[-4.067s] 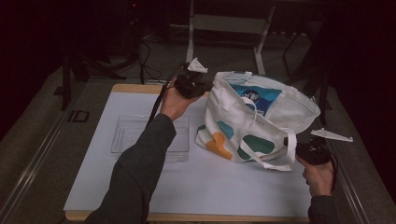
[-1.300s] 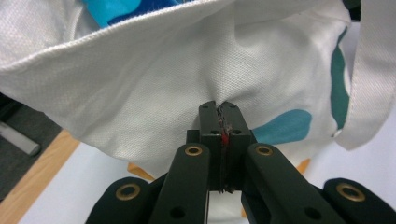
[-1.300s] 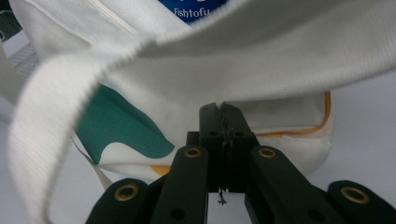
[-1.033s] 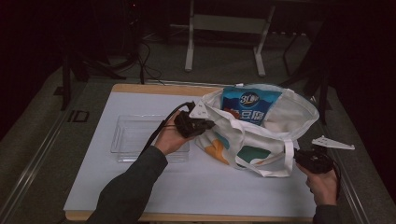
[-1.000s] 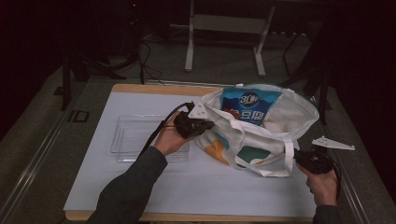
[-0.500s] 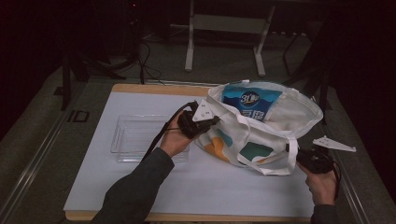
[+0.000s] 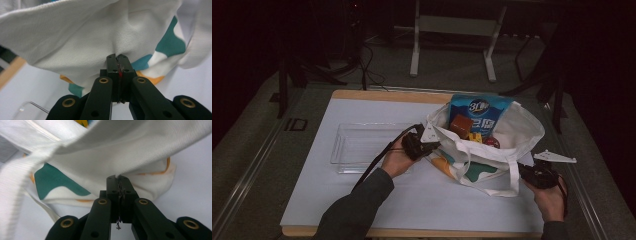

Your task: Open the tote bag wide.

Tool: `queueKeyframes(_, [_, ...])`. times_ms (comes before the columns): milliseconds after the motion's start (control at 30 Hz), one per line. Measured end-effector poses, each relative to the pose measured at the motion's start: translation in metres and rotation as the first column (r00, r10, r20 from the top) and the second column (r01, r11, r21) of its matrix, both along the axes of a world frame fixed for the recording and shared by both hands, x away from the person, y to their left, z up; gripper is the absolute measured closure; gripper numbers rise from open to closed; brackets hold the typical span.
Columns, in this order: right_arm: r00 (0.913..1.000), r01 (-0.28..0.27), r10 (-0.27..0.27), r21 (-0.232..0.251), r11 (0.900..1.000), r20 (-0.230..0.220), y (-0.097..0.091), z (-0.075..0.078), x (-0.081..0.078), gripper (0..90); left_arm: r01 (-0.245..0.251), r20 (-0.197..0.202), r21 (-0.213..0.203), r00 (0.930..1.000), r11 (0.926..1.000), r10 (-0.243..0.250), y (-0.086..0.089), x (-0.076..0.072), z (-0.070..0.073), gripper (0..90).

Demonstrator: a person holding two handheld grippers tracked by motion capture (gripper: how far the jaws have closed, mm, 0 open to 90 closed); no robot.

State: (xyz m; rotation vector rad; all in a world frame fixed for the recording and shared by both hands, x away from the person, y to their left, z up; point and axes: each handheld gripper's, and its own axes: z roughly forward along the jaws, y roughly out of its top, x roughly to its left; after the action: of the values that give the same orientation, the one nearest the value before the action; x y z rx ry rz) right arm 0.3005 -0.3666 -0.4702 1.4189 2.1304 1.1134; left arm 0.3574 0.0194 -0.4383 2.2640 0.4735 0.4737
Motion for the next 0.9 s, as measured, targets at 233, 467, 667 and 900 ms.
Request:
queueKeyframes(233, [0.9978, 0.011, -0.011, -0.002, 0.9999, -0.066, -0.001, -0.013, 0.004, 89.4, -0.019, -0.090, 0.045, 0.9957, 0.9988, 0.023, -0.005, 0.011, -0.017, 90.0])
queueKeyframes(467, [0.9893, 0.025, -0.029, -0.028, 0.9993, -0.143, 0.003, -0.034, 0.010, 90.0, -0.024, -0.111, 0.159, 0.9929, 0.9870, 0.042, -0.016, 0.012, -0.031, 90.0])
queueKeyframes(667, [0.9824, 0.041, -0.050, -0.054, 0.9977, -0.180, 0.008, -0.039, 0.018, 89.4, -0.025, -0.153, 0.133, 0.9872, 0.9908, 0.045, -0.012, 0.014, -0.029, 87.9])
queueKeyframes(900, [0.9898, 0.057, -0.057, -0.004, 0.9984, -0.130, -0.005, -0.018, 0.008, 76.5, 0.003, -0.157, 0.053, 0.9877, 0.9986, 0.005, 0.007, 0.007, -0.017, 69.3])
